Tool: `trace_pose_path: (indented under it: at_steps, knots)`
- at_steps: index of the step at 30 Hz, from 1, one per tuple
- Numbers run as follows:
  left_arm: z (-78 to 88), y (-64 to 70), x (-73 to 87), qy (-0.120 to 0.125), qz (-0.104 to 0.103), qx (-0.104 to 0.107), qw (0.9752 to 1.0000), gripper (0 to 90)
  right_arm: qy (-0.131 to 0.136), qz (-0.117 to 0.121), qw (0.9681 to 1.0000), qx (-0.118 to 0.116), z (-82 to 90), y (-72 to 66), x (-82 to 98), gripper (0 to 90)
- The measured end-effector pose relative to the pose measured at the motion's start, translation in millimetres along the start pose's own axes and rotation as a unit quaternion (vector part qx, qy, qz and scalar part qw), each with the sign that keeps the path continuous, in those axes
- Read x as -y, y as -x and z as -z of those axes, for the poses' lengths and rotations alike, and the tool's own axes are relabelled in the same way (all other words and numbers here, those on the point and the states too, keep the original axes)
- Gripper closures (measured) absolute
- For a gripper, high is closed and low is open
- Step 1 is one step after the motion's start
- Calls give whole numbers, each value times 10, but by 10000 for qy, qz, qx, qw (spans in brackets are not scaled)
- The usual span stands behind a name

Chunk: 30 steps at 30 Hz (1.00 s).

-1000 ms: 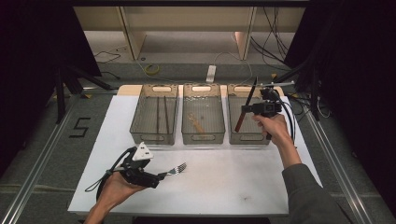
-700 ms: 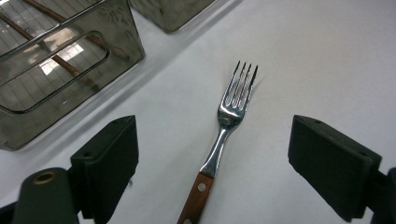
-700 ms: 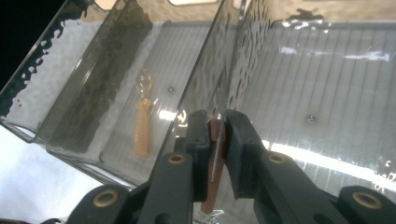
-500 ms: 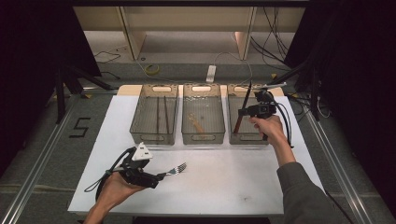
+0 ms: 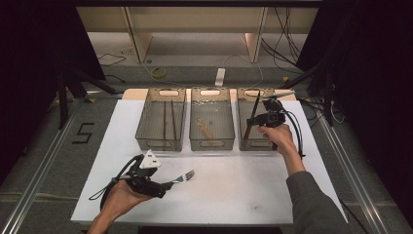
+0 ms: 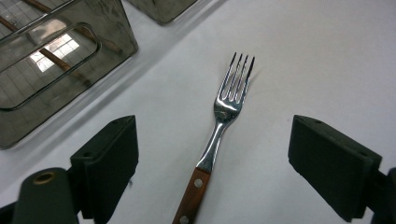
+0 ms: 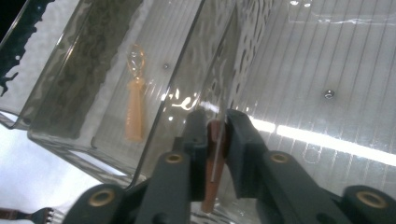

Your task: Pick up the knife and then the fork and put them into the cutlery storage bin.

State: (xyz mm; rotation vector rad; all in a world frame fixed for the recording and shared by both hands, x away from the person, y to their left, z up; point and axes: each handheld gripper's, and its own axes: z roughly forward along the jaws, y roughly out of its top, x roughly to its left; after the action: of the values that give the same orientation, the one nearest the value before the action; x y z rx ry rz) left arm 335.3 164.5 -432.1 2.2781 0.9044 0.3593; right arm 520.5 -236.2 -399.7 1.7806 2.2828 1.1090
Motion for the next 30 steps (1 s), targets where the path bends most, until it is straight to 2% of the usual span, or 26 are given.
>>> trace_pose_path:
  at_steps: [3, 4, 6, 9, 12, 16, 21, 25, 30]
  knots:
    - [2, -3, 0, -6, 10, -11, 10000, 154, 47, -30, 9999, 110, -5, -2, -6, 593]
    - [1, -5, 1, -2, 14, -9, 10000, 153, 95, -1, 9998, 194, 7, -7, -11, 588]
    - [0, -7, 2, -7, 16, -22, 10000, 153, 192, -23, 9997, 163, 41, -10, -18, 551]
    - [-3, -6, 2, -28, 6, -45, 10000, 154, 300, 37, 9991, 305, 104, -16, -23, 516]
    - [-10, -6, 4, -36, 26, -63, 10000, 153, 381, 63, 9989, 251, 171, -20, -14, 481]
    - [-15, -15, 10, -72, 24, -79, 9999, 153, 598, 331, 9975, 177, 280, -89, 35, 431]
    - [-27, -20, 14, -140, -6, -82, 9999, 153, 945, 802, 9923, 43, 473, -257, 230, 377]
    - [-42, -14, 13, -191, -17, -95, 9998, 153, 1167, 960, 9884, -145, 589, -377, 418, 344]
    - [-43, -59, 10, -231, 22, -119, 9997, 154, 1440, 1197, 9813, -441, 690, -532, 689, 322]
